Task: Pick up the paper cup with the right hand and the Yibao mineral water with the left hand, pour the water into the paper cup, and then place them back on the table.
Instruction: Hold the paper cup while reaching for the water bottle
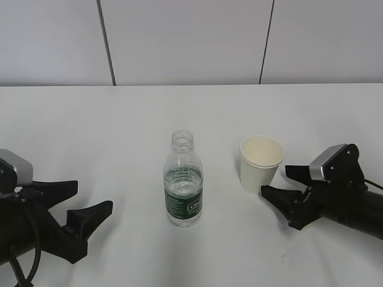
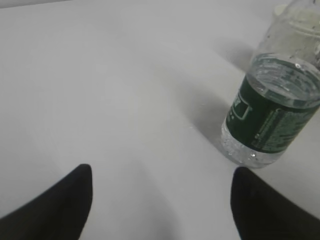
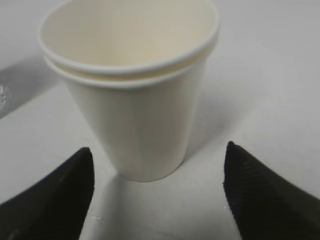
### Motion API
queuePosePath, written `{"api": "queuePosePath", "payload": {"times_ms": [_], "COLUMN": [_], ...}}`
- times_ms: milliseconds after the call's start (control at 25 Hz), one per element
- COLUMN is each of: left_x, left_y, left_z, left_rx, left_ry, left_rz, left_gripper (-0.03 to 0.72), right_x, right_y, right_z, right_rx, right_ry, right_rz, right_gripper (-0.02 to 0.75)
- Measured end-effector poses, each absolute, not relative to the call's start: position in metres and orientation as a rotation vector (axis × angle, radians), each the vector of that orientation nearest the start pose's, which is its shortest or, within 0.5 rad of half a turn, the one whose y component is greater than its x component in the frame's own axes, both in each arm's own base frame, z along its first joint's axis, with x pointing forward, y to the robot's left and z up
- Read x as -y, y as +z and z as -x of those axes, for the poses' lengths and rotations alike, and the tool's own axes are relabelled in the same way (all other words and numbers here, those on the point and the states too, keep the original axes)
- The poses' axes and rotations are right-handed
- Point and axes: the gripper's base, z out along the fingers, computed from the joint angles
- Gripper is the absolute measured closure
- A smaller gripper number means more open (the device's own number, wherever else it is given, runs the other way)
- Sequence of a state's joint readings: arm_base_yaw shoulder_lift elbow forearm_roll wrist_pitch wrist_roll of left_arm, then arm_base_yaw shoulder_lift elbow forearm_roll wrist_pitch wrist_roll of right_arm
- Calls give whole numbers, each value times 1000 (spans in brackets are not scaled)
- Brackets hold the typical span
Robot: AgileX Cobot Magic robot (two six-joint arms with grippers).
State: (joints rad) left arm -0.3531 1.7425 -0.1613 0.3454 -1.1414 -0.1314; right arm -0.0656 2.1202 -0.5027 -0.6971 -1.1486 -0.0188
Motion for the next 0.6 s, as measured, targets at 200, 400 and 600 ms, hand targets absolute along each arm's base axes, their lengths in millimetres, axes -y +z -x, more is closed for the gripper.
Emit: {"api": "queuePosePath", "payload": {"times_ms": [200, 400, 600], "left_x": [98, 98, 98], "left_y": [114, 114, 114], "left_z": [-185, -185, -185], "left_rx": [-1881, -1881, -1881], "left_ry": [-526, -526, -526], "left_rz": [-566, -566, -566], "left_gripper": [167, 167, 167], "right_x": [-36, -40, -44], "right_y": [53, 51, 54], "right_z": [-287, -293, -300], "right_rx": [-1862, -1840, -1810], "right_ry": [394, 413, 408], "right_rz": [676, 714, 729], "right_gripper": [110, 110, 110]}}
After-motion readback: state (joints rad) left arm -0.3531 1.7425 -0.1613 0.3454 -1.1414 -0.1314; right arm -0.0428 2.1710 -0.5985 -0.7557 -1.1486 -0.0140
